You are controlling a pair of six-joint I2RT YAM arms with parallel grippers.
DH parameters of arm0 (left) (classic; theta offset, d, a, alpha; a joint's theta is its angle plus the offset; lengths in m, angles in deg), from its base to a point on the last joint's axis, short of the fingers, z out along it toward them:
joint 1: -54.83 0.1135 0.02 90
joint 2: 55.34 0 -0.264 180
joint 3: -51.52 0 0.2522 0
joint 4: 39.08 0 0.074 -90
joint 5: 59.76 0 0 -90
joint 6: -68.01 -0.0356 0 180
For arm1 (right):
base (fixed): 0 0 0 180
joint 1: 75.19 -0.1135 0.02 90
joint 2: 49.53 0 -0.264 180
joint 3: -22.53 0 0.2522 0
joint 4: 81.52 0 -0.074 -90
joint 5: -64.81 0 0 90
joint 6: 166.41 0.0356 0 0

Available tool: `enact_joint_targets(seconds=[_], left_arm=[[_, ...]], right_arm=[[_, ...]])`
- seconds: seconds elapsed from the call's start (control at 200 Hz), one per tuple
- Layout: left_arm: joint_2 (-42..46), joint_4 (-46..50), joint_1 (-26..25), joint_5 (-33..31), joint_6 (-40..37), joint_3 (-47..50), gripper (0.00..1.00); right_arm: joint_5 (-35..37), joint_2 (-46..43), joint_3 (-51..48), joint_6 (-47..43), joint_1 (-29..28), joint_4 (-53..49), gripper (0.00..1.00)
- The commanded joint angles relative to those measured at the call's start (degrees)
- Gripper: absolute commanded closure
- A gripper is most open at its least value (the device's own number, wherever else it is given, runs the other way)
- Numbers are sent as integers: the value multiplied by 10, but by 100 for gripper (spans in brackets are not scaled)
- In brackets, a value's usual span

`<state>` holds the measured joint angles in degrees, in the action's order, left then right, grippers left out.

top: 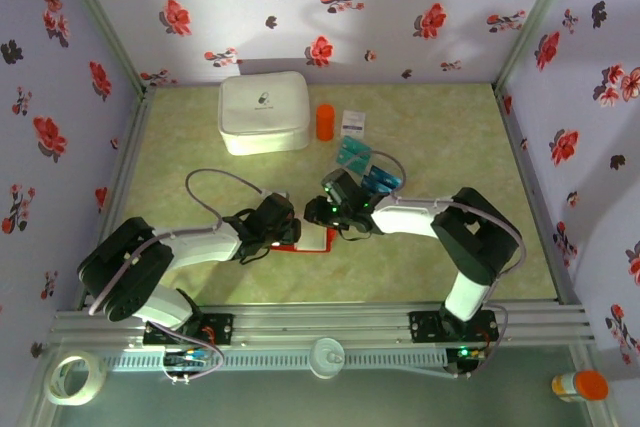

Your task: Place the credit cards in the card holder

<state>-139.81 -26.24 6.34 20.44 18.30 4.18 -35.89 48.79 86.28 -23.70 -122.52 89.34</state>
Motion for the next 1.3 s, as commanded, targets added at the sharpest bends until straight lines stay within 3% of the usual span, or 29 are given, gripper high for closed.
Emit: enact_joint_targets(seconds=[0.0, 0.69, 0.825, 1.095, 1.295], left_arm=[[-20, 12, -7, 15, 0, 9, 50], [-12, 9, -7, 14, 0, 9, 49], [24, 16, -7, 12, 7, 9, 42], [155, 33, -3, -23, 28, 24, 17], [223, 49, 12, -43, 44, 44, 9]], right_arm=[[4, -15, -2, -1, 4, -19, 61], [-65, 38, 2, 46, 3, 71, 68], [-80, 29, -10, 67, 4, 96, 68], [-101, 17, -35, 120, -1, 167, 66], [-98, 18, -30, 142, -21, 188, 62]])
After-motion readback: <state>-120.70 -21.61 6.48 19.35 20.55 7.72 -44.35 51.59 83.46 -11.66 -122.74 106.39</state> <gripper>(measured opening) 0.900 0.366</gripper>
